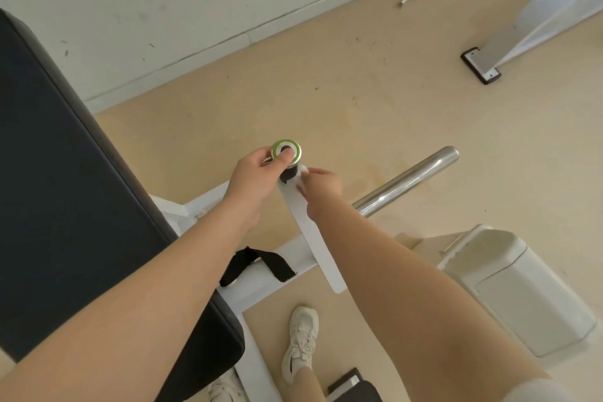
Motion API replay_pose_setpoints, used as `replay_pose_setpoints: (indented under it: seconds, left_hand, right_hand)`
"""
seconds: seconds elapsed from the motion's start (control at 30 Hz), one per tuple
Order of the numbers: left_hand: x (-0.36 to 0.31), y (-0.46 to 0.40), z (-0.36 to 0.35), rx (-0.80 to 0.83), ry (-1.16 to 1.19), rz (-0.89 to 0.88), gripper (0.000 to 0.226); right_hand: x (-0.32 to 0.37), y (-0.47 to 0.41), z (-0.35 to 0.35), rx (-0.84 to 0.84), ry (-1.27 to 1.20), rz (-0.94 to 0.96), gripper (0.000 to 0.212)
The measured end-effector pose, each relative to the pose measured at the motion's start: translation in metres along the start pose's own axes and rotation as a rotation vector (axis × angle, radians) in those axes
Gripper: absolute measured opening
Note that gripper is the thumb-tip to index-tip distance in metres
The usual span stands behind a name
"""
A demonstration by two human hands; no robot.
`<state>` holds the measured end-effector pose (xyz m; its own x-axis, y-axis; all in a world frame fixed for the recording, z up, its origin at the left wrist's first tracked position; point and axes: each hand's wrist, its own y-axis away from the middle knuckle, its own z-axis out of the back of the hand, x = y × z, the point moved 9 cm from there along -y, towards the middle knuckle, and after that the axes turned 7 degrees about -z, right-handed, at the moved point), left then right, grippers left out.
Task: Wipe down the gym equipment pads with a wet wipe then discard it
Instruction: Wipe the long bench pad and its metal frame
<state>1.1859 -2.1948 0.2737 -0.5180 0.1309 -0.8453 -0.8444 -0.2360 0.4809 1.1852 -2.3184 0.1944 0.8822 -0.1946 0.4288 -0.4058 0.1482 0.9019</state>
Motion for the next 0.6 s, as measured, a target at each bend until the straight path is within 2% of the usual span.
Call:
replay_pose_setpoints:
  seconds: [0.07, 0.27, 0.33, 0.43, 0.5, 0.6]
  left_hand:
    - [-0.001, -0.003, 0.001, 0.018, -0.006, -0.014, 0.007]
    - [-0.005, -0.005, 0.004, 0.07, -0.052, 0.036, 0.006]
    - [-0.007, -0.005, 0.004, 0.068, -0.041, 0.052, 0.007]
    - [-0.005, -0.005, 0.004, 0.071, -0.021, 0.06, 0.008]
    - [0.0, -0.006, 0.005, 0.074, 0.003, 0.071, 0.009]
    - [0.007, -0.01, 0.008, 0.059, 0.02, 0.072, 0.012]
  right_hand:
    - [0.002, 0.003, -0.004, 0.042, -0.092, 0.018, 0.005]
    - [0.022, 0.048, 0.007, 0.308, -0.336, 0.175, 0.014]
    - [0.02, 0.043, 0.016, 0.269, -0.325, 0.166, 0.012]
    - [-0.004, 0.011, 0.031, 0.007, -0.097, 0.039, 0.002]
    - [-0.017, -0.007, 0.022, -0.004, -0.013, -0.037, 0.008]
    - [-0.01, -0.021, -0.001, 0.061, 0.069, -0.02, 0.012]
